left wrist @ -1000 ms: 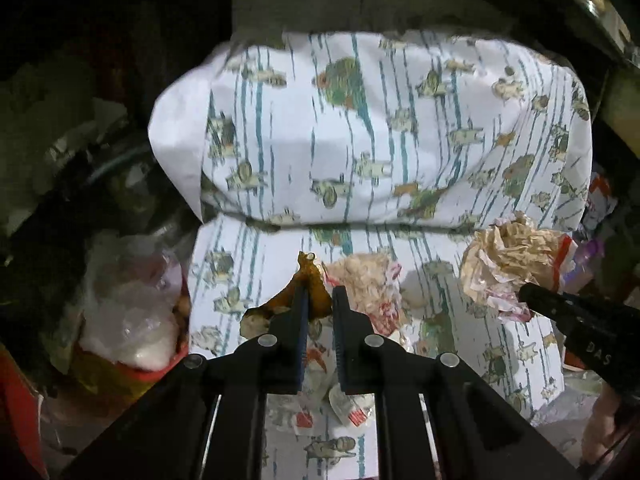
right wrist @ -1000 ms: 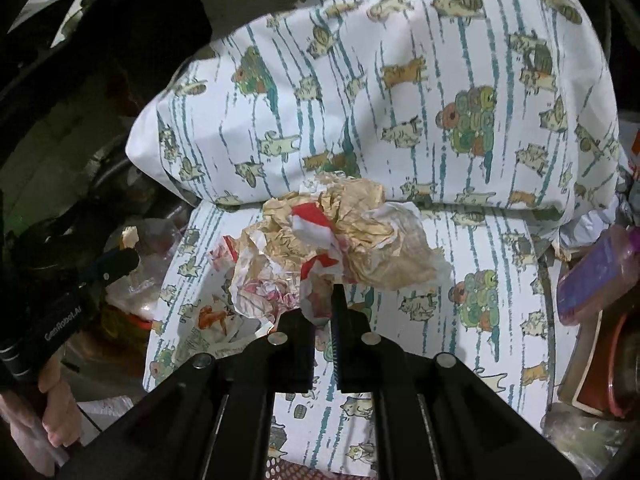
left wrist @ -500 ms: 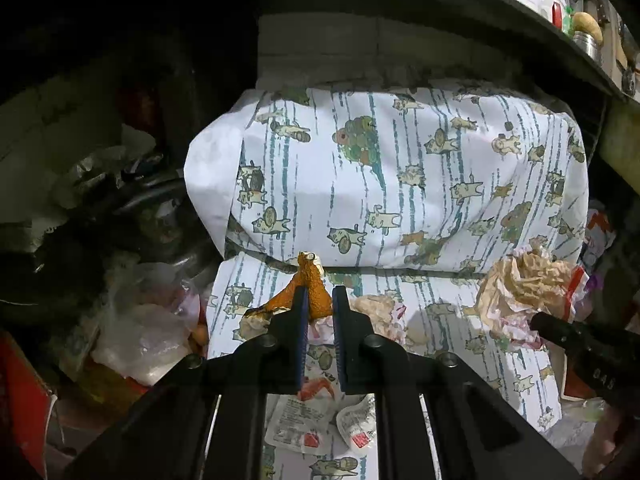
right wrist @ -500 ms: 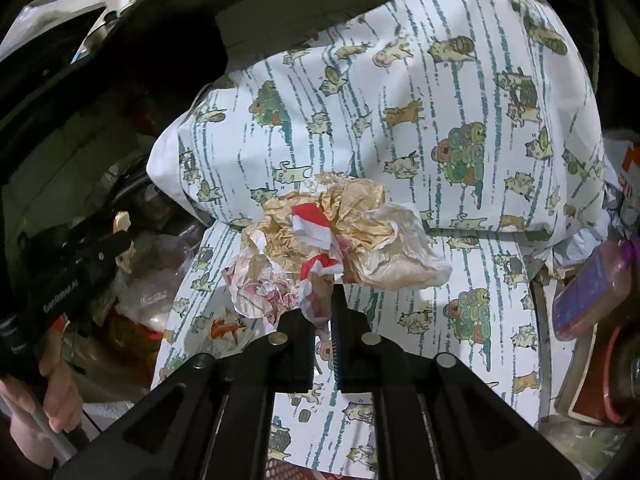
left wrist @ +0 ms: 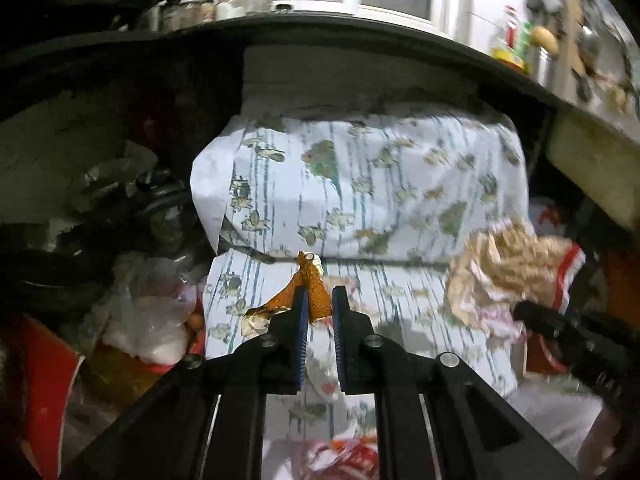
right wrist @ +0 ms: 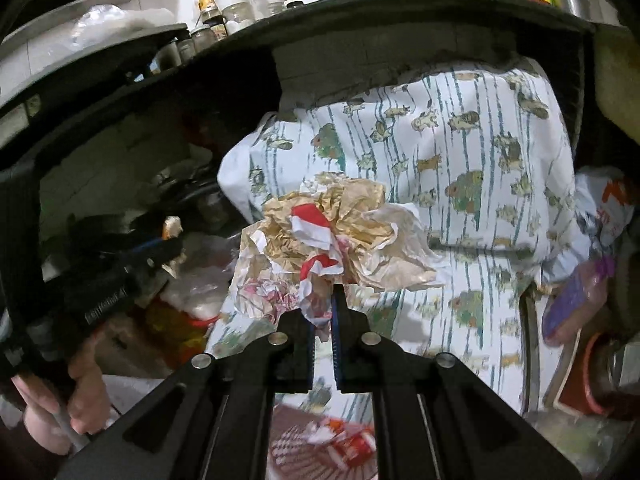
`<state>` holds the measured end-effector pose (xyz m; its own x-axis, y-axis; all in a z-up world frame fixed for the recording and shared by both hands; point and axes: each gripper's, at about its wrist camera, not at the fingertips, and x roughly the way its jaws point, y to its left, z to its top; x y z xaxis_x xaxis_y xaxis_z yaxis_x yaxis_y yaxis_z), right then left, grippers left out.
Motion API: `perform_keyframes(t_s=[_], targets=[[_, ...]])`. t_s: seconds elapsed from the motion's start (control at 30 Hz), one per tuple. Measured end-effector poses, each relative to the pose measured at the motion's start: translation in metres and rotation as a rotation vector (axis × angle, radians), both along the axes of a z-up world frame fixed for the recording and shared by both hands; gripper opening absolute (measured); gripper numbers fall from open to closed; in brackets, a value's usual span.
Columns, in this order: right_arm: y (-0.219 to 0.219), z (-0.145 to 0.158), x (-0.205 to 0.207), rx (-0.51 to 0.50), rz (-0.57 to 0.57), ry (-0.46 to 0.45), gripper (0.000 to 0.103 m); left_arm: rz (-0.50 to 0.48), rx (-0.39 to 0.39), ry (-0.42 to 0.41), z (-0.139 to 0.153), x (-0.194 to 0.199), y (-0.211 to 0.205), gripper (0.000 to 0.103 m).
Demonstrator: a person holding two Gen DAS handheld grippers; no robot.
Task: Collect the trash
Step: 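Lift both held items and carry them over the pink basket, then open both tools to drop the scrap and wrapper into the basket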
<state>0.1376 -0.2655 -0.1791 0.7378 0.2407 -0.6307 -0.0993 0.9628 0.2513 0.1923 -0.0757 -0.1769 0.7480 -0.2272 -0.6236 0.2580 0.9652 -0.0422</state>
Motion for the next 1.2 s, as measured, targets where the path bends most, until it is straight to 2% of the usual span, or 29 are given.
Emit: perform_keyframes(t_s=[0.07,0.13,0.2,0.23,0.3,0.4,0.5,0.7,0.9,1.07,1.2], targets=[[0.002,-0.002,-0.014,-0.020,-0.009,0.011,0.007,-0.019,0.018,0.015,-0.004,-0.017,-0.003,0.013],[0.005,-0.010,-0.024,-0.042,-0.006,0.032,0.007,-0.044,-0.023,0.097,-0.016,-0.027,-0.002,0.013],[0.009,-0.029,-0.026,-0.071,0.001,0.091,0.007,-0.069,-0.061,0.215,-0.037,-0.030,-0.003,0.013],[0.010,-0.039,-0.027,-0.075,0.003,0.118,0.007,-0.073,-0.055,0.237,-0.045,-0.031,-0.005,0.013],[0.010,-0.063,-0.026,-0.068,0.007,0.178,0.007,-0.077,0.009,0.267,-0.070,-0.032,-0.013,0.013],[0.012,-0.098,-0.025,-0.108,-0.012,0.239,0.007,-0.074,0.043,0.328,-0.102,-0.028,-0.015,0.013],[0.020,-0.131,-0.024,-0.155,0.046,0.337,0.007,-0.063,0.060,0.404,-0.129,-0.026,-0.010,0.013],[0.040,-0.185,-0.021,-0.208,0.140,0.504,0.007,-0.089,0.055,0.512,-0.159,-0.027,-0.009,0.013],[0.048,-0.223,-0.023,-0.232,0.152,0.619,0.007,-0.060,0.072,0.570,-0.176,-0.025,-0.005,0.013],[0.042,-0.232,-0.022,-0.242,0.127,0.635,0.007,-0.028,0.093,0.582,-0.185,-0.020,0.000,0.013],[0.035,-0.239,-0.018,-0.205,0.116,0.657,0.008,-0.017,0.084,0.581,-0.186,-0.017,0.005,0.013]])
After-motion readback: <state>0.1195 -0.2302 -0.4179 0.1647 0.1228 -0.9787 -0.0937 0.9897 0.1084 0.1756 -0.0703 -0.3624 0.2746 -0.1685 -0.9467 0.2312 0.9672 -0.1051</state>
